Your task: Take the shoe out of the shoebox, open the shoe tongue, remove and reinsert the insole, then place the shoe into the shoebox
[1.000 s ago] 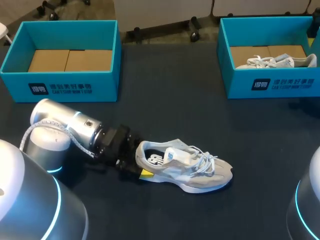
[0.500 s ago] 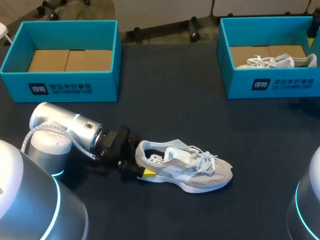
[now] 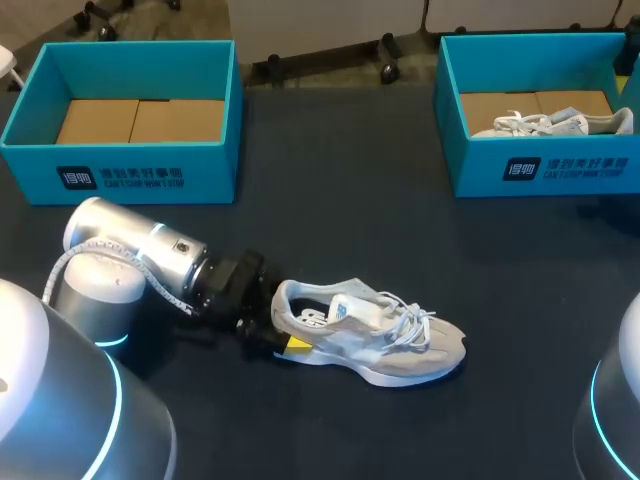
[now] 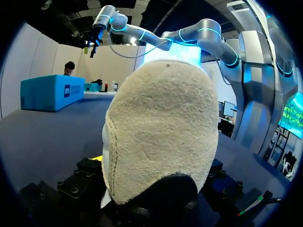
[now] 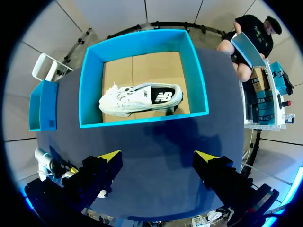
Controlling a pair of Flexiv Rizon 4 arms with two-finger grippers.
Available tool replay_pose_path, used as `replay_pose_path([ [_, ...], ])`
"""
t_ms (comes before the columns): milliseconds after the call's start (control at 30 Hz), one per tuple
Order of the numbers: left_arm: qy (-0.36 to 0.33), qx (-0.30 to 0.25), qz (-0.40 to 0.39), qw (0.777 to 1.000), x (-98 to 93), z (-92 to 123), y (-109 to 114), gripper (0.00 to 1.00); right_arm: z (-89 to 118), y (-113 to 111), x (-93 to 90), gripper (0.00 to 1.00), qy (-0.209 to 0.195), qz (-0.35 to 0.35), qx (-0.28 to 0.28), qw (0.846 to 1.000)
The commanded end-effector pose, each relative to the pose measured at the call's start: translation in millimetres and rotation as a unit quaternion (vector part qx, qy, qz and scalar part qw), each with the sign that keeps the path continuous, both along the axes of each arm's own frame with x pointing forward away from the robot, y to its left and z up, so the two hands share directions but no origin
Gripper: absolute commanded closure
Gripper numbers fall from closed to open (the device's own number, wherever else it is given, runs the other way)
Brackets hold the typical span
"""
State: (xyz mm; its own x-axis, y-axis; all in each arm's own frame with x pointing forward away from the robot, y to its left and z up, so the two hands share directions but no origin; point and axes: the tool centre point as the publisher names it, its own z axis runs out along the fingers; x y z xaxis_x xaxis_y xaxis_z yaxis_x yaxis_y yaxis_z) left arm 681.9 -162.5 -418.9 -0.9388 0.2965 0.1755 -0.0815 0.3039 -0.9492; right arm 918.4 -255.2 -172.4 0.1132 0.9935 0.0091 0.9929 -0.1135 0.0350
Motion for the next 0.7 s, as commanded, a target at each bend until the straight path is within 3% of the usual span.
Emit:
replay_pose_path([
  [33, 0.001, 0.000, -0.002, 1.000, -0.1, -7.1, -3.0, 1.00, 0.3, 0.2, -0.1, 0.00, 0.000, -0.001, -0.001, 1.000],
  [133, 0.001, 0.000, -0.002, 1.000, -0.1, -7.1, -3.0, 1.00, 9.8, 3.9, 4.5, 0.00, -0.009, -0.030, 0.001, 1.000],
  [333, 0.001, 0.000, -0.002, 1.000, -0.1, -7.1, -3.0, 1.00, 10.2, 40.7, -7.1, 0.00, -0.008, -0.035, -0.007, 0.999],
  [700, 0.001, 0.000, -0.002, 1.000, -0.1, -7.1, -3.0, 1.00, 9.3, 124.2, -47.3, 0.00, -0.020, -0.059, 0.003, 0.998],
])
